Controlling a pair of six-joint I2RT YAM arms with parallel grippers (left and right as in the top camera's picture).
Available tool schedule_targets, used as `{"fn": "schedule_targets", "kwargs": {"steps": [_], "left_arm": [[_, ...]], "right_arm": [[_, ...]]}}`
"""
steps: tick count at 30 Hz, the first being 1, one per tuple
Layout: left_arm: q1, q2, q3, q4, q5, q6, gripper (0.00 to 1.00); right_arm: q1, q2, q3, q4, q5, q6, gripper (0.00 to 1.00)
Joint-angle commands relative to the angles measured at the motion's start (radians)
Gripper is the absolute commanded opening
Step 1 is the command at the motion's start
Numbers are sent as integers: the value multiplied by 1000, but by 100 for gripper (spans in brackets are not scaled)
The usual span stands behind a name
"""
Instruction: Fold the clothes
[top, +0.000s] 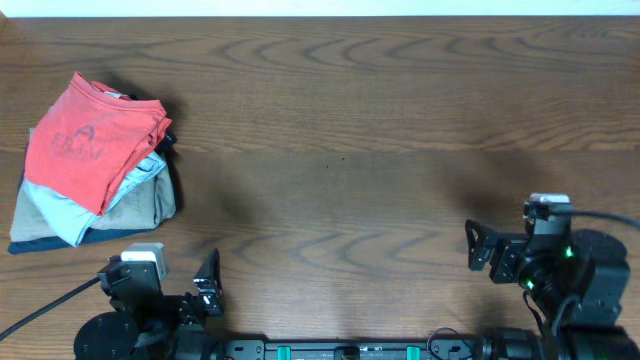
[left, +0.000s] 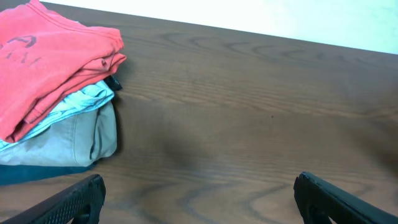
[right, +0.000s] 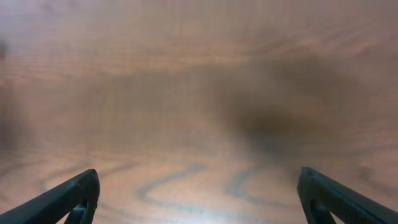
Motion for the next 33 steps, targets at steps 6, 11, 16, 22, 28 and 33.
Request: {"fn": "schedule_targets", "kwargs": {"steps": [6,11,16,22,28,33], "left_arm": [[1,-3,-4,0,-16,6,98],[1,-3,-4,0,-16,6,98],[1,-3,-4,0,-16,6,98],[1,-3,-4,0,-16,6,98],[1,-3,-4,0,-16,6,98],[1,-3,-4,0,-16,6,98]], "right_arm": [[40,-285,-248,306,29,-157,99],[60,-465,-444,566,59,-159,99],[80,-483,-599,829,85,-193,99],[80,-483,-731,935,93,-249,99],[80,-483,-743,861,94,-249,99],[81,-483,-743,861,93,-249,99]]}}
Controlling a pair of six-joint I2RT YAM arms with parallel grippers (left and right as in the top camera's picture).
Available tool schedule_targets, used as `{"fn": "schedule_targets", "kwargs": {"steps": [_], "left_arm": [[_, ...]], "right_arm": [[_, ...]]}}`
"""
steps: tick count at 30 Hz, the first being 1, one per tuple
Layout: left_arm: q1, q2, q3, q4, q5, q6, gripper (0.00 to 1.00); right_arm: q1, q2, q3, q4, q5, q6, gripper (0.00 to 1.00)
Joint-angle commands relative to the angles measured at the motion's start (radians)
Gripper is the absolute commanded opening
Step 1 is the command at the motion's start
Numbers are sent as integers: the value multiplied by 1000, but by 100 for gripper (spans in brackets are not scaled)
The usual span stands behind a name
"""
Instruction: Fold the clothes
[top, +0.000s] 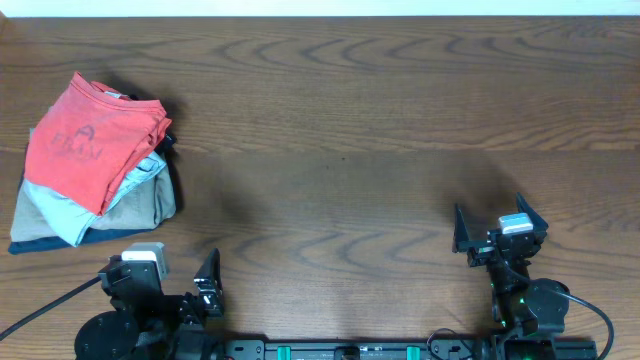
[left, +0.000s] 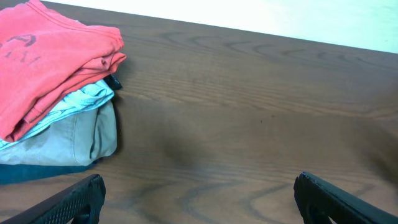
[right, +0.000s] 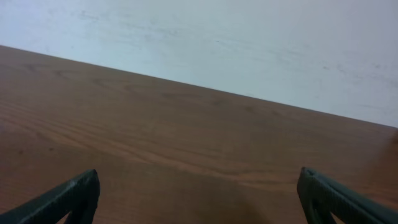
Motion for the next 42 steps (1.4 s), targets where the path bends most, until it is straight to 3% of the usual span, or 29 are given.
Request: {"fn": "schedule_targets", "kwargs": {"steps": [1,25,32,37,42], "left_arm": [[1,-3,-1,1,-16,6,98],[2,-3,-1,-2,-16,6,98],[129,-47,-18,-28,-30,25,98],[230,-122,-174,17,-30,25,98],[253,-240,-426,229,-23,-29,98]], "right_arm": [[10,-7,-1,-5,7,-16,99],[10,-7,-1,-5,6,-16,99],[10,-7,-1,-5,6,-16,99],[10,-7,-1,-5,6,-16,99],[10,-7,-1,-5,7,-16,99]]}}
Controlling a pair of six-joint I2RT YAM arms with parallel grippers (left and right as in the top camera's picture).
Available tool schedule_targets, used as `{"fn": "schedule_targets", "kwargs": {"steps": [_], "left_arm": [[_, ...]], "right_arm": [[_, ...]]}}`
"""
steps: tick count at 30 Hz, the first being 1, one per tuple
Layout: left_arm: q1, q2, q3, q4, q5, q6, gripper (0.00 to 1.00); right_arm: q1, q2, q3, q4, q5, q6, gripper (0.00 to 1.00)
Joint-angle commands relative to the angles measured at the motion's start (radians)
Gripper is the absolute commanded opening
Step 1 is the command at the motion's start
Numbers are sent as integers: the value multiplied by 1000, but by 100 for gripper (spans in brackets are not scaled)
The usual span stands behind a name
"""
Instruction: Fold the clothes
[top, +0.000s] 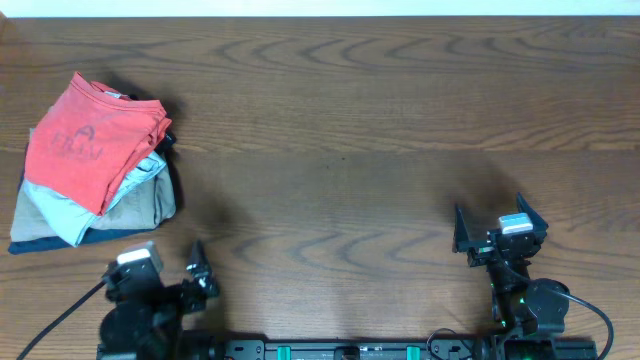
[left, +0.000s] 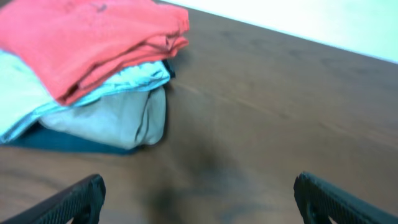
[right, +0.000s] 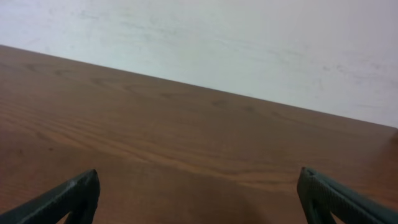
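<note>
A stack of folded clothes (top: 90, 175) lies at the table's left: a red shirt (top: 92, 140) on top, then a light blue piece (left: 127, 78), a grey-beige one (left: 118, 118) and a dark blue one at the bottom. My left gripper (top: 160, 278) sits at the front edge just below the stack, open and empty, its fingertips (left: 74, 199) wide apart. At the front right my right gripper (top: 497, 232) is open and empty, facing the far wall.
The wooden table (top: 350, 110) runs to a white wall (right: 217, 37) at the back. Both arm bases stand along the front edge.
My left gripper has turned toward the clothes stack, which now fills more of the left wrist view. The right arm has not moved.
At first both grippers were open, the right one looking down at the table near the front right. Then the right gripper stood raised, facing the wall. The folded stack has stayed in place throughout, and the left gripper now points at it.
</note>
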Motion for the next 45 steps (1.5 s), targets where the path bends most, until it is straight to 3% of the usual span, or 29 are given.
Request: {"fn": "schedule_targets", "kwargs": {"steps": [1,12,16,45], "left_arm": [[8,-54,-143,108,-4,-43,98],[8,-54,-549,836,21,-35,98],[5,-54,-546,781,80,84,98],[6,-52,-546,782,82,82,98]], "right_arm": [[11,-7,-1,-5,7,-14,99],[11,-7,-1,-5,6,-14,99],[11,-7,-1,-5,7,-14,99],[11,-7,-1,-5,7,-14,99]]}}
